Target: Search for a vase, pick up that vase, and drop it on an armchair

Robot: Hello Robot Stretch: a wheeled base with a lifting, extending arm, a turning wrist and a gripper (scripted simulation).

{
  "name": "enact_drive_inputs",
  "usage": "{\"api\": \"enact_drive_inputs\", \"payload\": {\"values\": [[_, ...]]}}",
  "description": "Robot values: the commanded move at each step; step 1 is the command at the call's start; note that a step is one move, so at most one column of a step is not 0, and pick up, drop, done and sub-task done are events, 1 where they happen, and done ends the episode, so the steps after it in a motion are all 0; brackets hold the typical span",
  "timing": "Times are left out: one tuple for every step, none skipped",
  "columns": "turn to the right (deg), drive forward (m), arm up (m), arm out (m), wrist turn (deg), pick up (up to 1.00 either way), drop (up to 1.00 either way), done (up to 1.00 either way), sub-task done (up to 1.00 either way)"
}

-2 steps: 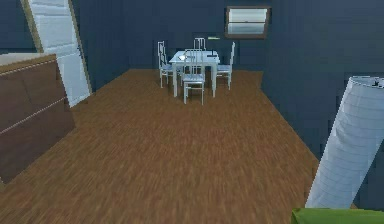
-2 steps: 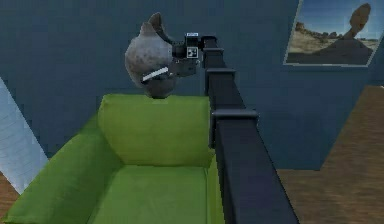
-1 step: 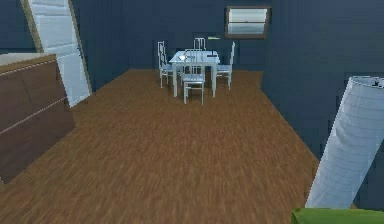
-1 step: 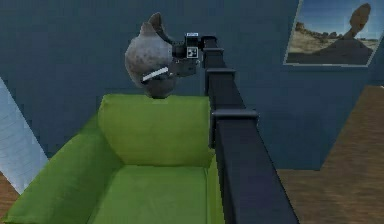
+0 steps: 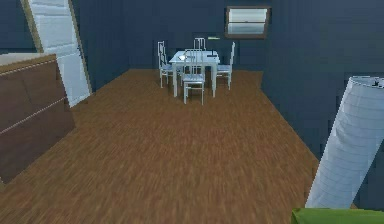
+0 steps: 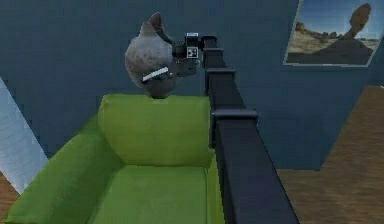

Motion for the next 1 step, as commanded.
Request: {"api": "enact_drive_inputs", "payload": {"values": [[0.0,0.00,0.00,0.00,0.0,0.00,1.00,0.00,0.00]]}}
